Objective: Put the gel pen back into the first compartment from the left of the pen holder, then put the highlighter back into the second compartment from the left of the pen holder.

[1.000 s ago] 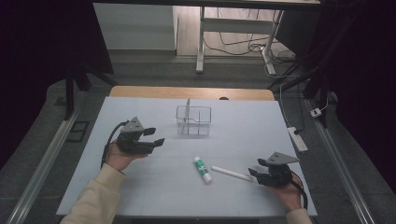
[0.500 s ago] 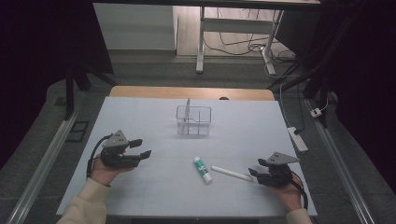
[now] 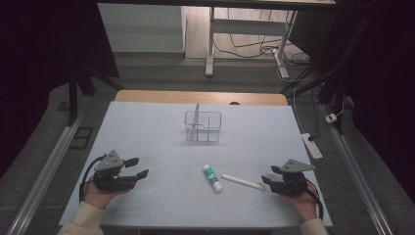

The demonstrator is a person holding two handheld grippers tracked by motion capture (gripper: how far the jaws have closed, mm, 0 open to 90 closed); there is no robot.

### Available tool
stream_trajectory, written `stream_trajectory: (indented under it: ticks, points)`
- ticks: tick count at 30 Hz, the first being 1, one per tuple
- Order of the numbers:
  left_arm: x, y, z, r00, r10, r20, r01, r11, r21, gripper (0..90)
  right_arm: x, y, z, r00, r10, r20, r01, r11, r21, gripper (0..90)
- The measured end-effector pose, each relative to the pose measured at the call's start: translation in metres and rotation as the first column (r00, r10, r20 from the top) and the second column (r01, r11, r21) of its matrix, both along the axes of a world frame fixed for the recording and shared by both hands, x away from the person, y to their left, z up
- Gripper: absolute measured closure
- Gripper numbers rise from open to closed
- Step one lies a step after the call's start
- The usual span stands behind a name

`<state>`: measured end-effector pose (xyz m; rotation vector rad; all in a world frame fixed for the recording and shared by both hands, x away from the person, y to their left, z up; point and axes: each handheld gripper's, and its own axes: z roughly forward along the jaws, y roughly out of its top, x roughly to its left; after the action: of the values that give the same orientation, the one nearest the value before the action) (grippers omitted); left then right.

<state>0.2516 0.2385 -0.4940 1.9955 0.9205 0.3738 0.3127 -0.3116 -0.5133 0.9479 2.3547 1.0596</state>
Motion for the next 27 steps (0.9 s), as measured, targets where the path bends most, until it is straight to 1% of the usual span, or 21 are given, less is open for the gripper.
stream_trajectory:
  ticks: [4,5,6,9,11,12,13,14,16,19,21,24,27]
  points:
    - [-0.001,-0.003,-0.007,0.9998,-0.012,-0.016,0.012,0.9998,0.017,39.6,0.0,0.001,0.004,0.9999,0.009,0.011,-0.009,0.9999,0.011,41.2]
    - [-0.001,-0.004,-0.007,0.9998,-0.015,-0.016,0.015,0.9996,0.022,39.6,0.0,0.002,0.005,0.9999,0.009,0.014,-0.01,0.9998,0.018,41.3]
    - [-0.001,-0.005,-0.007,0.9997,-0.018,-0.016,0.018,0.9996,0.023,39.6,0.0,0.002,0.007,0.9998,0.008,0.02,-0.008,0.9999,0.013,41.3]
    - [-0.001,-0.006,-0.006,0.9996,-0.024,-0.013,0.025,0.9994,0.023,39.6,0.0,0.004,0.012,0.9994,0.016,0.029,-0.017,0.9993,0.035,41.6]
    - [-0.001,-0.006,-0.007,0.9996,-0.024,-0.014,0.025,0.9993,0.027,39.6,0.0,0.006,0.015,0.9991,0.021,0.036,-0.022,0.9991,0.035,41.7]
    - [-0.001,-0.006,-0.008,0.9996,-0.025,-0.017,0.025,0.9992,0.03,39.6,0.0,0.007,0.016,0.9991,0.025,0.033,-0.027,0.999,0.036,41.7]
    - [-0.001,-0.005,-0.008,0.9996,-0.022,-0.018,0.023,0.9993,0.03,39.6,0.0,0.009,0.017,0.999,0.024,0.036,-0.026,0.9984,0.049,41.7]
    - [-0.001,-0.005,-0.008,0.9996,-0.02,-0.018,0.021,0.9994,0.028,39.6,0.0,0.01,0.019,0.999,0.032,0.032,-0.034,0.9982,0.05,41.7]
    - [-0.001,-0.005,-0.009,0.9996,-0.022,-0.019,0.022,0.9994,0.027,39.6,0.0,0.013,0.021,0.9985,0.039,0.039,-0.041,0.9981,0.046,41.6]
    - [0.0,-0.006,-0.01,0.9994,-0.026,-0.024,0.027,0.9992,0.029,39.6,0.001,0.016,0.025,0.9978,0.049,0.045,-0.052,0.9972,0.054,41.7]
    - [-0.001,-0.007,-0.011,0.9993,-0.028,-0.027,0.029,0.9991,0.033,39.6,0.001,0.017,0.027,0.9977,0.052,0.043,-0.054,0.9975,0.044,41.6]
    - [0.0,-0.007,-0.012,0.9991,-0.031,-0.028,0.032,0.999,0.032,39.6,0.002,0.021,0.029,0.9968,0.069,0.039,-0.071,0.996,0.054,41.7]
    - [0.0,-0.008,-0.013,0.9989,-0.032,-0.033,0.033,0.999,0.031,39.6,0.001,0.025,0.031,0.9956,0.087,0.036,-0.089,0.995,0.046,41.8]
